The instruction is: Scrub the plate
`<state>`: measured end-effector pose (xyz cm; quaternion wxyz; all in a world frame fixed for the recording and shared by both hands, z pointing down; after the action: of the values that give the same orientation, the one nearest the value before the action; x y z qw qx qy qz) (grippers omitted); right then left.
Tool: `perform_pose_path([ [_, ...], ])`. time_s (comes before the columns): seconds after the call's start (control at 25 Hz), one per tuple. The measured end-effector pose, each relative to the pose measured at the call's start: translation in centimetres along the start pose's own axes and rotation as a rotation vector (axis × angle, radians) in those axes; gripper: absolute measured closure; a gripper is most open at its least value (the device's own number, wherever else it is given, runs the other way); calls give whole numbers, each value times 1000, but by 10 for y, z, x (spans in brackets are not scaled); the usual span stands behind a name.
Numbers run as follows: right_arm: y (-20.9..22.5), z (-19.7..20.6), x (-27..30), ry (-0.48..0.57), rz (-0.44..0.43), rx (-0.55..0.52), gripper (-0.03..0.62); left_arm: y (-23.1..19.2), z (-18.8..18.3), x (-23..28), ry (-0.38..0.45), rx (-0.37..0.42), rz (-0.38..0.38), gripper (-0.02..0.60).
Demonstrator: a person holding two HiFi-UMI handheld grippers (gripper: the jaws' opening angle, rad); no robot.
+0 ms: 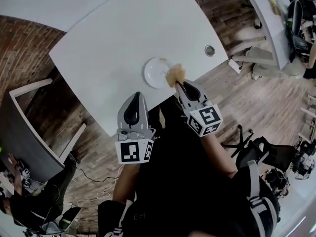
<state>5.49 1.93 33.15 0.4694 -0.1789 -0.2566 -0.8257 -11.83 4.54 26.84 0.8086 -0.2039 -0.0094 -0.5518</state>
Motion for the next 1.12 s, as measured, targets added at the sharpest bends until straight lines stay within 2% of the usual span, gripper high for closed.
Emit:
perform_pose_path([
  [0.24,12,25,32,-99,-4,27,553,-11,17,19,-15,-5,-14,578],
  [0.44,27,59,51,-192,10,67,553,-15,44,36,-50,-45,-25,578],
  [1.12,58,97,84,-296,38,129,553,-26,90,68,-97,-123,-31,578],
])
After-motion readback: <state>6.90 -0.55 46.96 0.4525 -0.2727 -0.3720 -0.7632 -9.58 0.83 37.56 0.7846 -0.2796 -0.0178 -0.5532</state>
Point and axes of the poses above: the fingertips, and each gripper's own axes: x forward along the fingers, y to its right, z out of its underside, the point moved 4 cm from there along -x, backward along the fingers, and after that the axes turned 2 degrees about z, right-handed, at the moved point
